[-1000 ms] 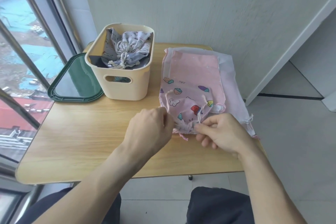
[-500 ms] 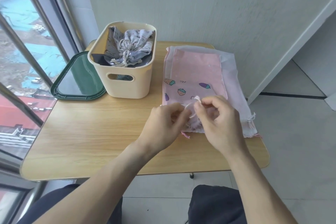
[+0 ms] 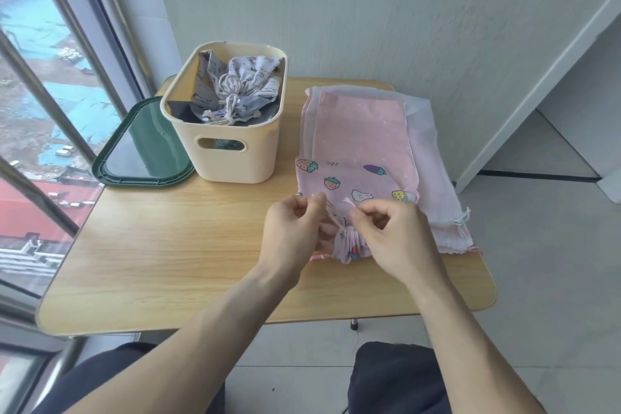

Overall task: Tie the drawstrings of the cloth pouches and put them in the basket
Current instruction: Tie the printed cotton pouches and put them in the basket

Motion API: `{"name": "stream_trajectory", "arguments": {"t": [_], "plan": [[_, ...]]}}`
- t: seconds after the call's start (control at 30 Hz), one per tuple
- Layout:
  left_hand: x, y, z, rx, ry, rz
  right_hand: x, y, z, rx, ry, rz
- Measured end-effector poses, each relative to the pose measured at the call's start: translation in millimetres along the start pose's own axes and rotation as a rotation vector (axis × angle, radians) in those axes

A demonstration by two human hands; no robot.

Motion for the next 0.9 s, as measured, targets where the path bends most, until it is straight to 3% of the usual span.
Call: {"name": "stream_trajectory", "arguments": {"t": [0.17, 0.27, 0.5, 0.67, 0.77, 0.9], "plan": [[-4, 5, 18, -0.407, -0.343, -0.031, -15, 6, -2, -0.073, -0.165, -0.379], [-11, 10, 23, -0.499, -0.428, -0.096, -17, 8, -8, -0.157, -0.422, -0.429], [-12, 9, 29, -0.740, -0.728, -0.078, -26, 9, -9, -0.388, -0.840, -0.494], [-15, 15, 36, -0.964, -0.913, -0.085, -39, 5, 8, -0.466, -0.748, -0.347], [-11, 13, 41, -0.981, -1.028, -0.123, -34, 3, 13, -0.481, -0.656, -0.263], [10, 3, 45, -0.939, -1.117, -0.149, -24, 0, 12, -0.365, -0.442, -0.266]]}}
Point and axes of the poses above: each hand's wrist, its own y-axis away from the middle knuckle, its own x-axis out of the back of the hand, z = x × y, the point moved 5 cm from there along -y, towards the middle knuckle
